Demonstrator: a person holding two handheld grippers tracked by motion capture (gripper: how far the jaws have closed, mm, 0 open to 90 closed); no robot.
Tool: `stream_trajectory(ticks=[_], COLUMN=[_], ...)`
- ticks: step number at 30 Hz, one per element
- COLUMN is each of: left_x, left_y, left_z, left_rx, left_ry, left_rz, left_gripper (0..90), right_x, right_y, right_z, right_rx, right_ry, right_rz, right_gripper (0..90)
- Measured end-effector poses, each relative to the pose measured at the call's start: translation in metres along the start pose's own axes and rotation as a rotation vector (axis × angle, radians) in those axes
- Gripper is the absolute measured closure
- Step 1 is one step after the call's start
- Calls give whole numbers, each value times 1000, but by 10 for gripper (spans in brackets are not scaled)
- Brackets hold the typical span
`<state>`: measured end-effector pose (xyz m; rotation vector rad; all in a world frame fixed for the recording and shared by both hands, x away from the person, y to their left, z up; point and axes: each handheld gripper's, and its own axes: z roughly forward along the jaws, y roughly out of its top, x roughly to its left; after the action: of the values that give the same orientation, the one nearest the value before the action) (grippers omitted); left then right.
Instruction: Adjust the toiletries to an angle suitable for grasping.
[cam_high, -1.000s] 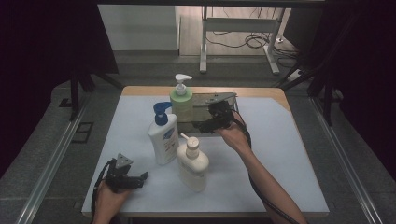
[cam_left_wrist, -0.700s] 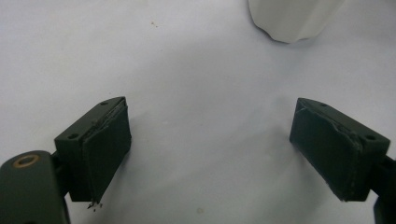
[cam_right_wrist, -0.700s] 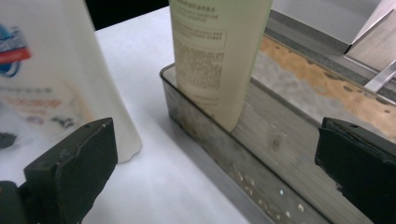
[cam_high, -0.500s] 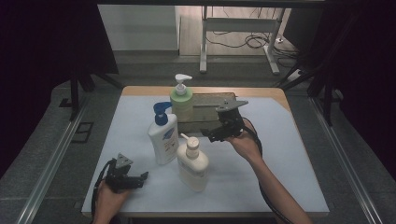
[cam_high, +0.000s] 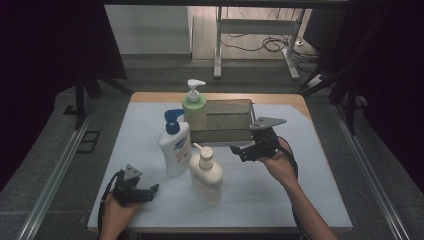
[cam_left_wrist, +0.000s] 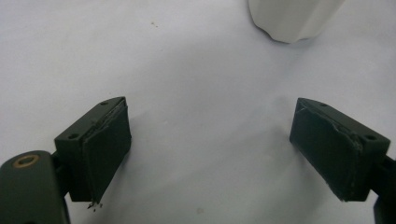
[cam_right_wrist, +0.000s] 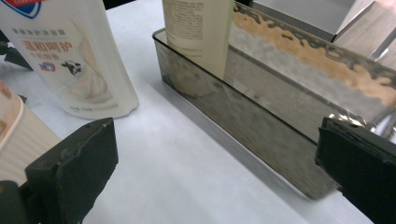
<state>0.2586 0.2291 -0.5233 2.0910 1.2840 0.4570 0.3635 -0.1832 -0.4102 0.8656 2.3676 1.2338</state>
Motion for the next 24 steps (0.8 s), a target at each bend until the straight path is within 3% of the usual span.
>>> stream_trajectory(ticks=[18, 24], left_x=[0, 0], left_y=[0, 0], left_z=[0, 0], left_rx=[0, 0], left_ry=[1, 1], left_rz=[-3, -3], left_gripper=[122, 123], right_x=[-16, -22], right_y=[-34, -53], right_z=[-23, -33], right_rx=[20, 25], right_ry=[-34, -46], right_rz=[43, 81], right_gripper=[0, 0])
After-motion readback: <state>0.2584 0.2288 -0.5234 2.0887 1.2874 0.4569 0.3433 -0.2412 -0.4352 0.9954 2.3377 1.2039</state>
